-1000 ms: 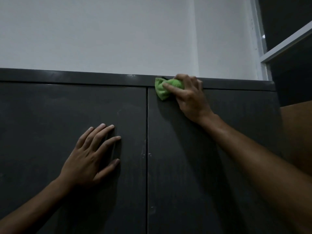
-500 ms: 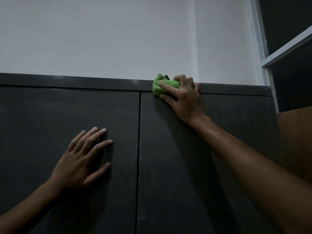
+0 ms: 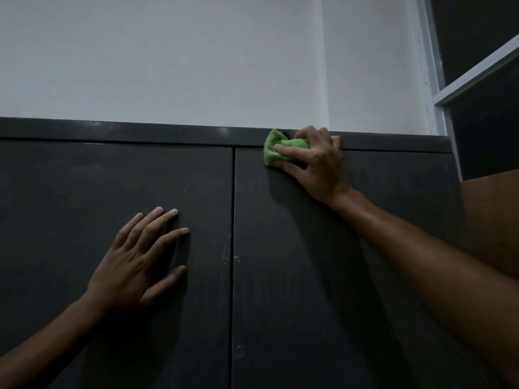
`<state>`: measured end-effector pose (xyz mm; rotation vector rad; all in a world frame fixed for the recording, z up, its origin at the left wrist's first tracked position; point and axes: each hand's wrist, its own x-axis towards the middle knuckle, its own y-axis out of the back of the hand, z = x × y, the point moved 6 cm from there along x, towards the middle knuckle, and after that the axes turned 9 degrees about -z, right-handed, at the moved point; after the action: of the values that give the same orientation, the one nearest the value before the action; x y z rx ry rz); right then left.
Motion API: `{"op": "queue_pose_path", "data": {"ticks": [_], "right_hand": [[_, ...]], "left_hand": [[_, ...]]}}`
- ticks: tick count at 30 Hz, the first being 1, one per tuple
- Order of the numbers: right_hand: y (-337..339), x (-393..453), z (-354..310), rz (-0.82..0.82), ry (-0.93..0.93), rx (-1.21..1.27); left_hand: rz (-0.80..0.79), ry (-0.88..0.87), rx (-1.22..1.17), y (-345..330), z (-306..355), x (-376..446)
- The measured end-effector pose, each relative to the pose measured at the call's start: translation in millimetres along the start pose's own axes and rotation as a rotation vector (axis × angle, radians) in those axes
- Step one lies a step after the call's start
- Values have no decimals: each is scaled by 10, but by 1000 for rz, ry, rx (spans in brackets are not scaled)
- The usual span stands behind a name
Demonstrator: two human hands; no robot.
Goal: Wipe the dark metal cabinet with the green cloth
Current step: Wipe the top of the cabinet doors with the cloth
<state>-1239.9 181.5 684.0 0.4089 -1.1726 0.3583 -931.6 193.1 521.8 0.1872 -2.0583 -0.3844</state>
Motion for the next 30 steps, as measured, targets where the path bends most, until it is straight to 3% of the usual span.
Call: {"op": "queue_pose_path", "data": {"ticks": [4,9,14,19,24,28,30], "right_hand": [[60,157,131,106,-155,22],[-53,-110,25,8,19,-5],[111,25,264,111,-200,12],[-47,-280,-40,5,7,-35],[190,-84,394,150,-310,14],[-72,-90,-60,48,-59,-13],[-31,-207,24,-6,2,-30]], "left_hand": [[4,-11,-2,-17,-6,-5],[2,-20,-3,-15,-21,-4],[-15,-13,-13,-5,-10,-4],[-45,-20,20,0,-9,-7],[-43,-13,7,2,-5,-6],[-40,-20,21,-7,-19,-9],[-46,-22,17,-6,-4,-8]]}}
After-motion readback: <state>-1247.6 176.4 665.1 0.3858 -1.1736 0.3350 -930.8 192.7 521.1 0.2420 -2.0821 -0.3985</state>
